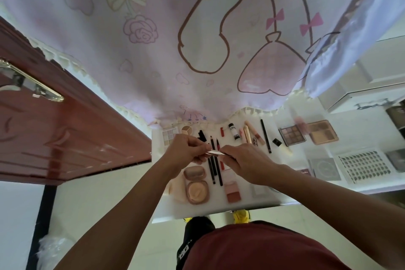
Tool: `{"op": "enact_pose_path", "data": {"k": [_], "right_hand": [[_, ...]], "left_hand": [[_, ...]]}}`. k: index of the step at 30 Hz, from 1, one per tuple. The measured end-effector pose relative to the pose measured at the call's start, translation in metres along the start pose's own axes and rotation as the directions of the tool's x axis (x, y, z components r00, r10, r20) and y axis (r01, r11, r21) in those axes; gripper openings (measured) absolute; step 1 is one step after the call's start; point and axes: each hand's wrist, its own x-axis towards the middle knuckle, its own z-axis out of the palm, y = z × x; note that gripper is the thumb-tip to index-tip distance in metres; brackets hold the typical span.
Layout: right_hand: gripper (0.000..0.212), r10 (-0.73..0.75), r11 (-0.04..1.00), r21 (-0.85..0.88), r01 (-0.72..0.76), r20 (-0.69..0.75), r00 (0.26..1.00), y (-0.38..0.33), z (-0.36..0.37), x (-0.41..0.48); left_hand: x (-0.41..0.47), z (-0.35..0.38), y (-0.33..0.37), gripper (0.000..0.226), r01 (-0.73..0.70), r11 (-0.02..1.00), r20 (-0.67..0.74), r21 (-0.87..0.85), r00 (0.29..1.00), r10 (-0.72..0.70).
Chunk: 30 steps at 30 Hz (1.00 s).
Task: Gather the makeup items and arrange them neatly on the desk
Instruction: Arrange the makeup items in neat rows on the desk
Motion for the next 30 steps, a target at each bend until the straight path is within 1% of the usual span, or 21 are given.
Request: {"op": "enact_pose_path", "data": {"k": [5, 8, 10, 13, 15, 17, 20, 21, 23, 27, 30], "right_hand": [[0.028, -0.008, 1.000, 0.015, 0.009, -0.023, 1.000, 0.003, -0.001, -0.003], [0.028, 0.008, 0.999, 0.033, -0.006, -0.038, 0.999, 0.004, 0.000, -0.004], [0.027, 0.048, 0.995, 0.086, -0.044, -0.035, 0.998, 0.006, 0.000, -0.004], [0.025, 0.104, 0.965, 0.237, -0.113, 0.048, 0.993, 0.008, -0.005, -0.004], [0.026, 0.110, 0.943, 0.305, -0.132, 0.087, 0.990, 0.009, -0.009, -0.004], [0.028, 0.105, 0.941, 0.312, -0.128, 0.091, 0.990, 0.010, -0.012, -0.005], [0.028, 0.094, 0.947, 0.299, -0.114, 0.081, 0.992, 0.014, -0.013, -0.006], [0.027, 0.092, 0.951, 0.290, -0.108, 0.068, 0.993, 0.015, -0.012, -0.006], [0.026, 0.090, 0.960, 0.265, -0.091, 0.015, 0.996, 0.020, -0.008, -0.005], [0.022, 0.041, 0.988, 0.156, -0.018, -0.150, 0.988, 0.026, 0.000, -0.003], [0.022, 0.038, 0.985, 0.175, -0.007, -0.176, 0.984, 0.027, -0.001, -0.001]], "left_hand": [[0.000, 0.005, 0.001, 0.009, -0.009, 1.000, -0.001, 0.014, 1.000, 0.009], [-0.001, 0.006, 0.004, 0.007, -0.026, 1.000, 0.016, -0.003, 1.000, 0.026], [0.000, 0.005, 0.006, 0.006, -0.037, 0.999, 0.048, -0.023, 0.998, 0.038], [0.003, 0.006, 0.007, 0.007, -0.053, 0.999, 0.048, -0.014, 0.997, 0.053], [0.005, 0.006, 0.008, 0.004, -0.064, 0.998, 0.039, -0.003, 0.997, 0.064], [0.006, 0.008, 0.008, 0.007, -0.068, 0.997, 0.071, 0.038, 0.995, 0.065], [0.005, 0.011, 0.011, 0.017, -0.089, 0.984, 0.170, 0.154, 0.983, 0.063], [0.004, 0.012, 0.012, 0.018, -0.105, 0.973, 0.182, 0.208, 0.981, 0.067], [0.004, 0.016, 0.014, 0.021, -0.128, 0.952, 0.157, 0.279, 0.984, 0.086], [0.006, 0.021, 0.017, 0.022, -0.115, 0.968, 0.072, 0.225, 0.992, 0.101], [0.007, 0.022, 0.017, 0.024, -0.118, 0.973, 0.050, 0.197, 0.993, 0.110]]}}
